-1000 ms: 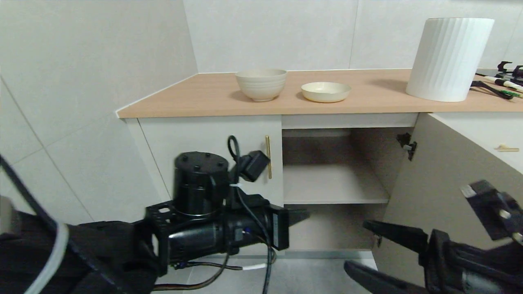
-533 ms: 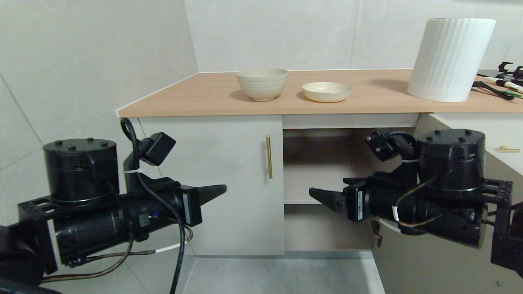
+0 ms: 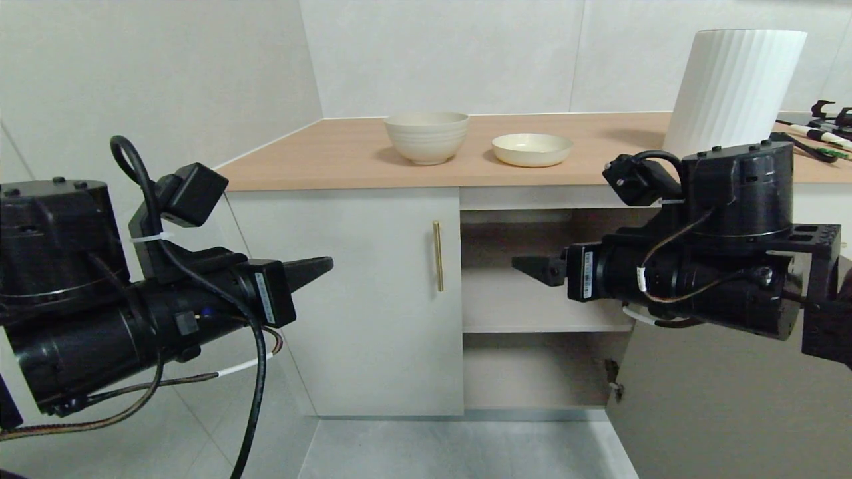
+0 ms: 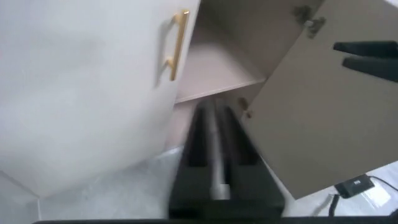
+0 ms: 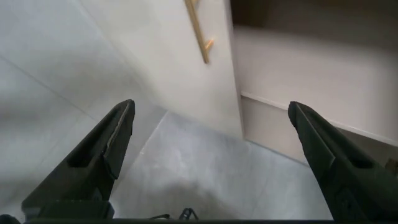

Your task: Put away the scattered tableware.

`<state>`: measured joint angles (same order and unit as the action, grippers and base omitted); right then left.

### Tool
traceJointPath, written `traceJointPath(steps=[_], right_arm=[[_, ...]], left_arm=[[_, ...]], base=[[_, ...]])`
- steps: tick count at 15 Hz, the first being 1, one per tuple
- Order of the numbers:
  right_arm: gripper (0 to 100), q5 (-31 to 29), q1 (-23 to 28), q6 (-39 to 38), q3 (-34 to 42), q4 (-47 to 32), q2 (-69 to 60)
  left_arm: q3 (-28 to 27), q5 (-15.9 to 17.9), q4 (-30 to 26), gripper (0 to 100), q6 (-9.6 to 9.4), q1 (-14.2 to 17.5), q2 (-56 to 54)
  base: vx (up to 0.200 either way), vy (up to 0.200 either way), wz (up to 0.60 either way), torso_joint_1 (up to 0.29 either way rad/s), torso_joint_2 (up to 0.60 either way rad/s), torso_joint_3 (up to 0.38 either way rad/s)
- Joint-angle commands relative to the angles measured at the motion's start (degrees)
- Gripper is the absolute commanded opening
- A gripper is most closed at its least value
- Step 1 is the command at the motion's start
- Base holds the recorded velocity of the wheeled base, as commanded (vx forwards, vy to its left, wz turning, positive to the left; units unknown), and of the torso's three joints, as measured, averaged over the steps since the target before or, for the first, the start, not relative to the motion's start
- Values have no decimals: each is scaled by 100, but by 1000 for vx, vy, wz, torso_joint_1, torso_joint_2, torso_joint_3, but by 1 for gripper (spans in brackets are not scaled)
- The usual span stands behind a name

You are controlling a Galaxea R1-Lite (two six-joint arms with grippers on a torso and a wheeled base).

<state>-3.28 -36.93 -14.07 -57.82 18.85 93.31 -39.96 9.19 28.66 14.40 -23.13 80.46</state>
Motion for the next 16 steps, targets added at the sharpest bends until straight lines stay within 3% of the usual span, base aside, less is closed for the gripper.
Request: traceJointPath(steps=[1,4,6,10,12,14,16], right_arm=[[100,-6,19,-26,-72,-171,-243],[100,-6,10,-26,-98,-426,-559],[100,-15,19,-96,-159,-478,-665],[100,-24,-8,-316,-370,-1041,-840],[100,-24,-25,-316,-388,-1094,-849],[100,-24,-113,-316,-379,-1111,-840],[100,-15,-122,-316,-379,-1217,-858]], left_arm=[[-82,4,26,100,2,-69,75],[-170,-23,61,100,2,-131,-21],[-152,-242,61,100,-16,-131,-171],[-64,-620,8,100,-482,-131,-549],[-91,-620,-27,100,-490,-122,-601],[-196,-612,-405,100,-490,-87,-654],[-196,-603,-414,100,-482,-17,-654]], base=[[0,0,0,0,0,0],[0,0,0,0,0,0],[0,0,0,0,0,0],[0,0,0,0,0,0],[0,0,0,0,0,0],[200,0,0,2,-5,2],[200,0,0,-2,-2,5]])
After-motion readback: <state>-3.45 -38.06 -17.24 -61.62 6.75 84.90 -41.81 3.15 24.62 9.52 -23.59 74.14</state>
